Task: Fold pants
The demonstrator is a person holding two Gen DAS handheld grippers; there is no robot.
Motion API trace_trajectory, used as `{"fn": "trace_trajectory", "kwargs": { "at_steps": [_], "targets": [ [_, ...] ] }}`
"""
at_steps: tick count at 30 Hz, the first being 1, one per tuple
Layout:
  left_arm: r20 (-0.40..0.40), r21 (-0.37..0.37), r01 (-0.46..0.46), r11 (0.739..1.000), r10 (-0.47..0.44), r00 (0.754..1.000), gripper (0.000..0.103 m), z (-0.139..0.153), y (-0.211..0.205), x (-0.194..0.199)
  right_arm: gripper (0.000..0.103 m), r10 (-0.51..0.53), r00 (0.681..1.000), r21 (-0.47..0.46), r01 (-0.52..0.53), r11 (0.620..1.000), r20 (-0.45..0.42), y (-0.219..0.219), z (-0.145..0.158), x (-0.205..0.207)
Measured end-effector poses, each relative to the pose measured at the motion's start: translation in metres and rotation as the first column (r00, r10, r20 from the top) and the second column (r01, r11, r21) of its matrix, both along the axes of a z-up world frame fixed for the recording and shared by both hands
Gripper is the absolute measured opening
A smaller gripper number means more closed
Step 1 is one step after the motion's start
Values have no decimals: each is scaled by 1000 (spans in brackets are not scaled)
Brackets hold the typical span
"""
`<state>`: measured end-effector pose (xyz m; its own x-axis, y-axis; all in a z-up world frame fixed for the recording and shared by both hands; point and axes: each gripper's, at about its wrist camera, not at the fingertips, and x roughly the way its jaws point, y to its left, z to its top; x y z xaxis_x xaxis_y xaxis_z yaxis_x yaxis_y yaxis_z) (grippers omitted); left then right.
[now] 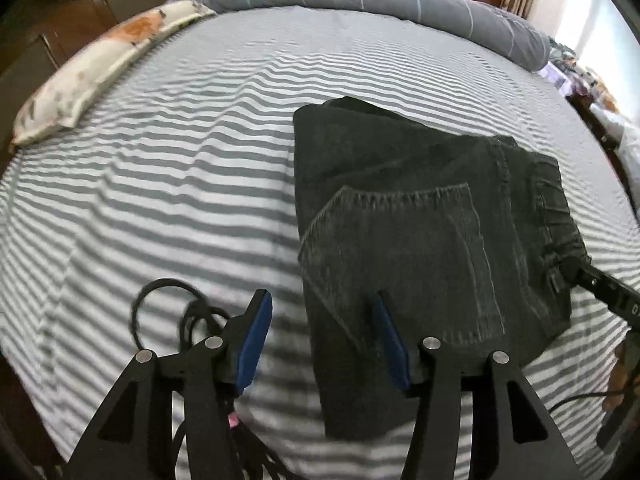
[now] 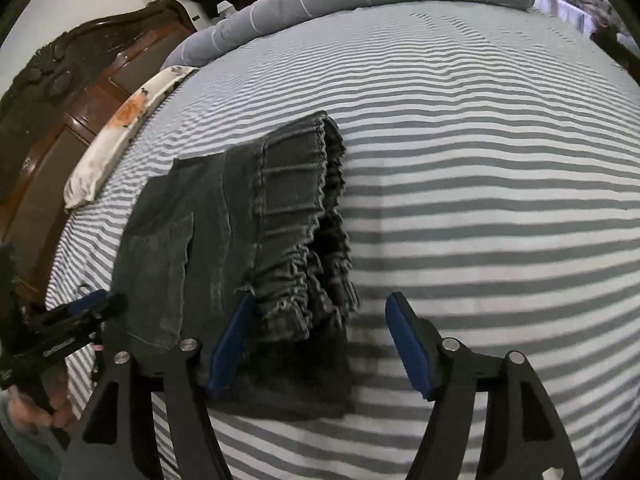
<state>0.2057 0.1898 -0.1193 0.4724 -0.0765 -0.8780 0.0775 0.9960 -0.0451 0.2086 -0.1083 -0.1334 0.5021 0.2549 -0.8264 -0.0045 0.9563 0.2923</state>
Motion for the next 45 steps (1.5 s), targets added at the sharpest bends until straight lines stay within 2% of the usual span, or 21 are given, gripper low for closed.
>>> {"fn": "trace_trajectory", "kwargs": {
  "at_steps": [3, 10, 14, 18, 24, 34, 39, 45],
  "targets": [
    [31, 74, 15, 997, -17, 999, 59, 11, -11, -22, 74, -8, 1000, -57, 7, 998, -16, 4, -1, 7],
    [74, 79, -10, 997, 4, 997, 64, 44, -14, -59, 76, -10, 1000, -184, 7, 983, -15, 23, 18, 13],
    [93, 73, -15, 997, 9, 996, 65, 61, -17, -82, 77, -2, 999, -180, 7, 984, 32, 32, 47, -11],
    [116, 61, -20, 998, 13, 993, 67, 75, -17, -100, 87, 16, 996, -198, 2, 980, 89, 47, 78, -41],
    [137, 56, -52, 997, 44, 990, 71, 89, -16, -126, 98, 3, 991, -216, 27, 976, 135, 67, 104, -86],
    [161, 51, -118, 992, 109, 981, 76, 102, -9, -155, 102, 9, 986, -283, 39, 958, 165, 96, 116, -124],
    [178, 78, -137, 988, 121, 977, 80, 106, -10, -163, 102, 19, 988, -309, 30, 951, 154, 104, 114, -130],
    [168, 77, -140, 987, 125, 978, 81, 105, -10, -164, 102, 51, 987, -345, 5, 939, 154, 113, 113, -138]
  ]
}}
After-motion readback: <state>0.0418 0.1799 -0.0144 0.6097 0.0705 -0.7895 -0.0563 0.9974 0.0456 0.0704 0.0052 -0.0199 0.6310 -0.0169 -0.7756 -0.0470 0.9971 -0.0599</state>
